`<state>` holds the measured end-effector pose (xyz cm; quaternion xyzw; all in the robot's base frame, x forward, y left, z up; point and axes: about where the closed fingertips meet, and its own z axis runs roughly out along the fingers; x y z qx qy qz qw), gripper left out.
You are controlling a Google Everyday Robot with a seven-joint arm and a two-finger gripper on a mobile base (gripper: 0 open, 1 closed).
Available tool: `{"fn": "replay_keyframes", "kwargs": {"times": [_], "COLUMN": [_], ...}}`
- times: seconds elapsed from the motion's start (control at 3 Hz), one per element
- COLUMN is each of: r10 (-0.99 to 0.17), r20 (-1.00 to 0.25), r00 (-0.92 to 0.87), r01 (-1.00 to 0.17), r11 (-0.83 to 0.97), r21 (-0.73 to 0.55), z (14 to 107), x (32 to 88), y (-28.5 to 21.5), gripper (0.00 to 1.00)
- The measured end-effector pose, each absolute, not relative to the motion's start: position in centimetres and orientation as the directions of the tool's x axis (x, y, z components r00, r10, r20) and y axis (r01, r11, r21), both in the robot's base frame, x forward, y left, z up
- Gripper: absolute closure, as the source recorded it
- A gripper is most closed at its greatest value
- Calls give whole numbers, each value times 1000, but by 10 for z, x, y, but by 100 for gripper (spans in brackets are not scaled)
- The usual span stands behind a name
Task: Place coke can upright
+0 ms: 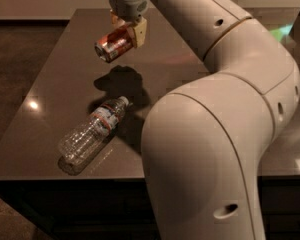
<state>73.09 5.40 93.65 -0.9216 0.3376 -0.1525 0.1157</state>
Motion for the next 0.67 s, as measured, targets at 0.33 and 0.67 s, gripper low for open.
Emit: {"fn": "replay_keyframes", "kwargs": {"times": [0.33,0.67], "r10": [-574,-495], "r20": [362,474], "r00": [735,728], "r01": [-427,-282], "r11": [-805,-846], "r21": [-411,-451], "z": [978,994], "x": [751,759], "y": [30,22], "gripper": [100,100]}}
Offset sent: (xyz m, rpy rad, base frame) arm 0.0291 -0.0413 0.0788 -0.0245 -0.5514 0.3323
